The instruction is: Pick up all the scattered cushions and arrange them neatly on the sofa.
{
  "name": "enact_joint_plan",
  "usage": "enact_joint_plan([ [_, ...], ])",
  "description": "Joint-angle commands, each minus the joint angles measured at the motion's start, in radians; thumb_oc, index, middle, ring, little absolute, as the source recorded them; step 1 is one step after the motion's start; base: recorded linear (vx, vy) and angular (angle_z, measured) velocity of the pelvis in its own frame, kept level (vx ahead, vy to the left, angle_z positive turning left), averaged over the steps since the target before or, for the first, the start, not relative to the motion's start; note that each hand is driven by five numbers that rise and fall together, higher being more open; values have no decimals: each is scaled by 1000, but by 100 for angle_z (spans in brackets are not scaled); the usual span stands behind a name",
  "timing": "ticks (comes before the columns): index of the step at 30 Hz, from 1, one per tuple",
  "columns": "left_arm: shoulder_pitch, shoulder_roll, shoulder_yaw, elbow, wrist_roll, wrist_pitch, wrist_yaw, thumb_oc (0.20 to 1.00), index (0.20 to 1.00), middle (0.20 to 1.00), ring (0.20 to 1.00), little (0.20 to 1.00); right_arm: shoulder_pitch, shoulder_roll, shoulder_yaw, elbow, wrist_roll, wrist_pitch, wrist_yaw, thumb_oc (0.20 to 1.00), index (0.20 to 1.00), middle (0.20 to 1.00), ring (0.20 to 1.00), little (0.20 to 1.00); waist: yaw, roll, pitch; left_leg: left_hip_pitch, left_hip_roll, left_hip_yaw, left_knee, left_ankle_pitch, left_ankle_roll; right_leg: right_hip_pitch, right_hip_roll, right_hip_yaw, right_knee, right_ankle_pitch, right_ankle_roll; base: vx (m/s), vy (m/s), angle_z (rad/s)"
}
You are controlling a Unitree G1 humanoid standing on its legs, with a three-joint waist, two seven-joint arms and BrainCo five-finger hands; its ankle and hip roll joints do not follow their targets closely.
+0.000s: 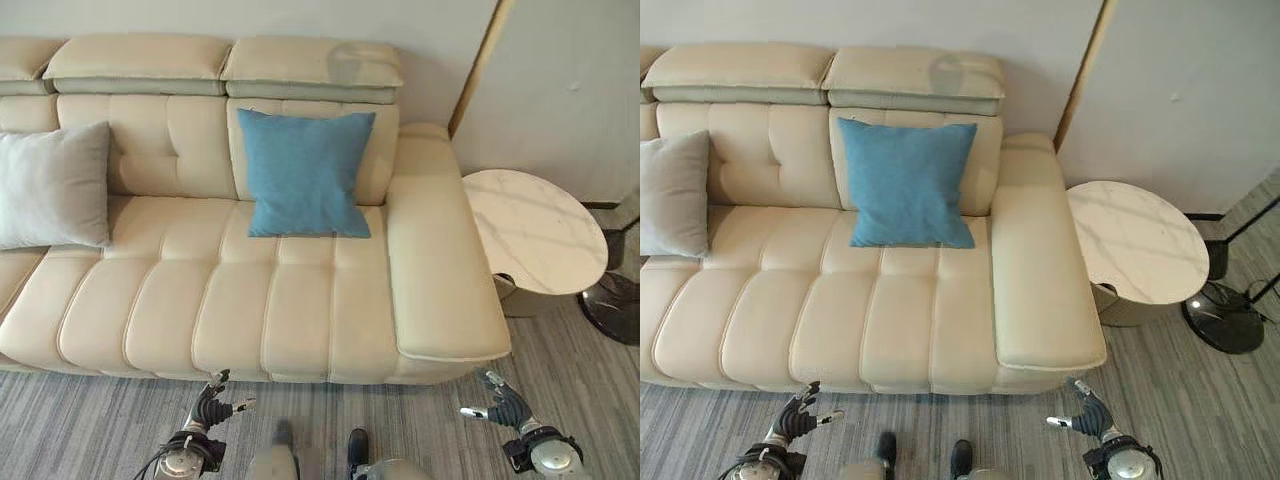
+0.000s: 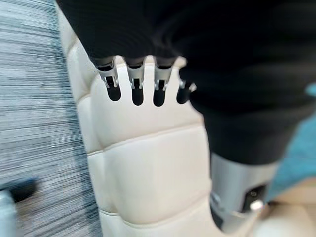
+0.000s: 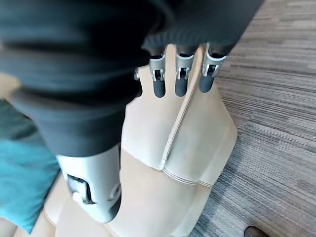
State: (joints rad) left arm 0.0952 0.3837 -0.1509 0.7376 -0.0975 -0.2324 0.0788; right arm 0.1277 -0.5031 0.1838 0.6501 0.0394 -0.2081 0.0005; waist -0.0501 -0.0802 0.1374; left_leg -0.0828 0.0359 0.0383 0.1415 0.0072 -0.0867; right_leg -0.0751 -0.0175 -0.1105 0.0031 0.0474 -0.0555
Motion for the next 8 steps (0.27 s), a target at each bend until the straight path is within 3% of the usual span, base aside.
enact_joint_plan([
  [1,14,28,46,-38,-1,-41,11,1000,1000,1000,1000,1000,-11,3,1,-30,10,-31,-6,1000,1000,1000,1000,1000,8,-11,-36,-34,-19,29,-9,-64,37,57,3,27,-11,-109,135,92,97,8],
  [8,45,44,65,-43,2,-33,-4,1000,1000,1000,1000,1000,-6,12,7,-2,-3,-18,2,1000,1000,1000,1000,1000,15,-6,-68,65,-24,27,-153,-34,39,83,2,16,-17,-103,145,47,49,1],
])
